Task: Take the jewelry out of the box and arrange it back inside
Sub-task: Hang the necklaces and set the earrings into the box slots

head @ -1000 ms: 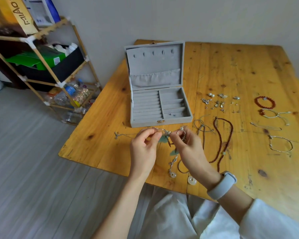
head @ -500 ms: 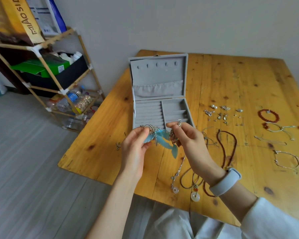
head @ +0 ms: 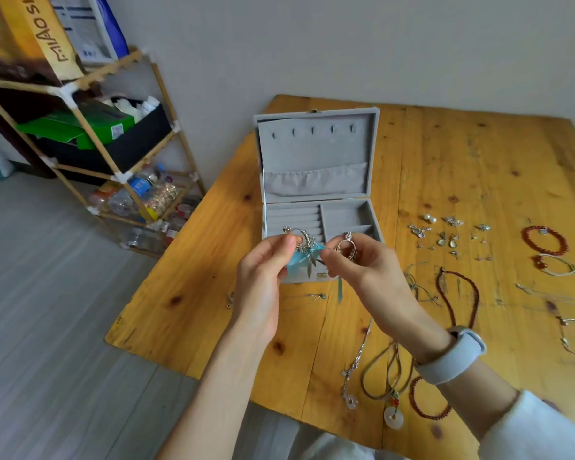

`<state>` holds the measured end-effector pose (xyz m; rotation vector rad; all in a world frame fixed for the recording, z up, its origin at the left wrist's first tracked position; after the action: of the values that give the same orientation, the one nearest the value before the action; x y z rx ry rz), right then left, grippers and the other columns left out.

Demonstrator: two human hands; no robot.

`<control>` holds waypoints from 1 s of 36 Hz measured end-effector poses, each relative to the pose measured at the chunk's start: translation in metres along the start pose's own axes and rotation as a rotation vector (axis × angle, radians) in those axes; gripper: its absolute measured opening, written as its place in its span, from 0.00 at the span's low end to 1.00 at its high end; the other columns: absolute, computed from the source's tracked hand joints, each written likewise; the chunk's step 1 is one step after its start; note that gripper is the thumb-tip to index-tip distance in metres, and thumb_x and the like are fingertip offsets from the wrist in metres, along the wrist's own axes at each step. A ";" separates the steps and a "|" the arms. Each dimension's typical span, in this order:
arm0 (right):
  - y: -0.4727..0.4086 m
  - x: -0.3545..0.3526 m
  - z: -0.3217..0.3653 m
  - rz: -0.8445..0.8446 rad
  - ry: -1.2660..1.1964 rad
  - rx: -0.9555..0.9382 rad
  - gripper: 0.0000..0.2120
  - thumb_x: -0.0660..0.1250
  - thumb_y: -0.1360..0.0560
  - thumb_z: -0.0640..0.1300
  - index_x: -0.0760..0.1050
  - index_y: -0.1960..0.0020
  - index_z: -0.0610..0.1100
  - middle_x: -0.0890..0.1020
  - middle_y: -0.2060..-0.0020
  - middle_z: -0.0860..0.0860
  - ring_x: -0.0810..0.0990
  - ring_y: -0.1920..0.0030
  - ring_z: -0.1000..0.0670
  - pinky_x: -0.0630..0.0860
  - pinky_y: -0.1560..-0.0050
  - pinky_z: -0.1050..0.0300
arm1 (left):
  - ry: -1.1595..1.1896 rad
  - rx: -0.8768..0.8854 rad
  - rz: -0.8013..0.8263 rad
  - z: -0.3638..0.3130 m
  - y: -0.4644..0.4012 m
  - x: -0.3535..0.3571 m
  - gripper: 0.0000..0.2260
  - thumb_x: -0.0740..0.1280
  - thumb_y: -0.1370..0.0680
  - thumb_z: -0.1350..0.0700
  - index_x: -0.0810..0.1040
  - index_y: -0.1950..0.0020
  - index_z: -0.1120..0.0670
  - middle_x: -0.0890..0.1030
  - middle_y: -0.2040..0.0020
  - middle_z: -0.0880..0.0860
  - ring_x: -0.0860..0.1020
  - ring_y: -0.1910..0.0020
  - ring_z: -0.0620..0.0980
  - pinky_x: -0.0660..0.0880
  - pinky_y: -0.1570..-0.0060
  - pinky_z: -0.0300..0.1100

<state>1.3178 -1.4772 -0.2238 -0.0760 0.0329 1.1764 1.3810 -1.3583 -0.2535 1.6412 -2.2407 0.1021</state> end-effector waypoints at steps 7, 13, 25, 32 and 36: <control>-0.007 -0.003 0.005 -0.072 -0.009 -0.071 0.04 0.65 0.26 0.35 0.76 0.60 0.37 0.73 0.70 0.47 0.69 0.68 0.53 0.67 0.68 0.68 | -0.074 0.074 0.020 -0.005 -0.002 0.000 0.04 0.71 0.32 0.51 0.83 0.61 0.50 0.83 0.58 0.47 0.77 0.54 0.45 0.69 0.55 0.39; -0.004 0.000 0.011 -0.086 -0.033 -0.134 0.05 0.65 0.26 0.34 0.76 0.61 0.37 0.74 0.72 0.50 0.69 0.69 0.54 0.66 0.69 0.68 | -0.130 0.107 0.053 -0.005 0.001 0.002 0.08 0.69 0.32 0.50 0.79 0.59 0.53 0.81 0.58 0.51 0.76 0.59 0.45 0.70 0.58 0.36; 0.003 -0.005 -0.005 -0.230 -0.323 -0.087 0.08 0.68 0.30 0.41 0.77 0.67 0.50 0.75 0.73 0.54 0.72 0.67 0.53 0.70 0.60 0.58 | 0.030 0.131 -0.039 -0.005 0.010 -0.003 0.07 0.68 0.33 0.53 0.77 0.57 0.53 0.81 0.62 0.46 0.77 0.62 0.43 0.70 0.58 0.39; -0.004 -0.025 -0.009 -0.194 -0.141 -0.022 0.08 0.63 0.24 0.41 0.76 0.61 0.47 0.74 0.69 0.51 0.72 0.65 0.54 0.69 0.58 0.60 | -0.130 0.126 -0.052 -0.014 -0.001 -0.024 0.05 0.68 0.28 0.56 0.78 0.57 0.56 0.82 0.62 0.47 0.78 0.59 0.43 0.73 0.55 0.36; -0.015 -0.024 -0.016 -0.032 0.082 0.061 0.13 0.53 0.20 0.44 0.76 0.47 0.44 0.74 0.62 0.49 0.72 0.60 0.53 0.70 0.61 0.71 | -0.578 0.196 -0.083 -0.017 -0.015 -0.033 0.09 0.66 0.24 0.55 0.79 0.58 0.60 0.79 0.63 0.53 0.73 0.66 0.42 0.68 0.63 0.36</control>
<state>1.3231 -1.5059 -0.2377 -0.0709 0.1390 1.1393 1.4080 -1.3284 -0.2508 2.0724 -2.6347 -0.2081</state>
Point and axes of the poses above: each hand's wrist, its own y-axis away from the middle knuckle, its own x-axis out of the palm, z = x × y, the point moved 6 cm from there along -y, towards the middle knuckle
